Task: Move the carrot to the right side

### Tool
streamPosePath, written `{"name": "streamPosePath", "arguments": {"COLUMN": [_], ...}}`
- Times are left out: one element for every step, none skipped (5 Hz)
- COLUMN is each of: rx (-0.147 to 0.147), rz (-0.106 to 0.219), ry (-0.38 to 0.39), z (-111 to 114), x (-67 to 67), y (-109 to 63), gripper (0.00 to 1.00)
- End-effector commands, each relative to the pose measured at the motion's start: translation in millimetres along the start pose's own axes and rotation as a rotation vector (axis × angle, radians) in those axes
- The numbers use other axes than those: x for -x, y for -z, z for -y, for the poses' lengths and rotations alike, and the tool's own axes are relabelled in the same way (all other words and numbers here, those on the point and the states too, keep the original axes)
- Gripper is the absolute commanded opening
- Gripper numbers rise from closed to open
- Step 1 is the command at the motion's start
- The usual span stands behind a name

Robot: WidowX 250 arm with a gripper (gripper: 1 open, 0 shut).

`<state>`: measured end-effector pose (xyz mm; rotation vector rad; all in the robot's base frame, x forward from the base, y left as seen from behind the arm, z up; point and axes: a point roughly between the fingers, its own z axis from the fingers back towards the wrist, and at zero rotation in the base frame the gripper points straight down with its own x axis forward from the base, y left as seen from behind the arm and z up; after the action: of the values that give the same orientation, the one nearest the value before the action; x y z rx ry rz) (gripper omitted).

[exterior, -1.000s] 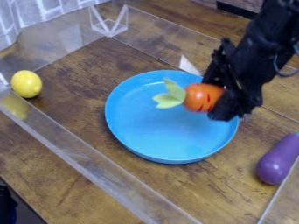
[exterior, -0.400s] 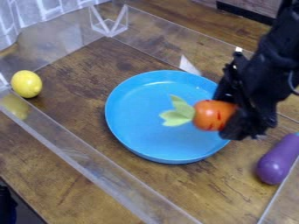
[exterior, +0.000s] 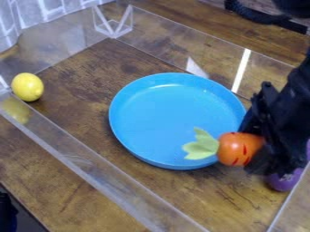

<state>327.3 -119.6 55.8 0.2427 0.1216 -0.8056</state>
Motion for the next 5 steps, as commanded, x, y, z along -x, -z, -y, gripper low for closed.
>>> {"name": "streamPosePath", "arguments": {"rx": [-0.011,-0.008,-0.016,-0.023,-0.030], "rz": [0.044,0.054,0.073,0.091,0.110], "ry": [0.045,0.075,0.106,0.135,0.190], "z": [1.9,-2.1,-5.7,-8.6,-13.7], "x": [-5.6,-3.8,-7.3,-9.9,-6.4], "y": [-1.7,5.8,-2.8,-11.7,-16.9], "gripper": [0.00,0.00,0.00,0.00,0.00]}}
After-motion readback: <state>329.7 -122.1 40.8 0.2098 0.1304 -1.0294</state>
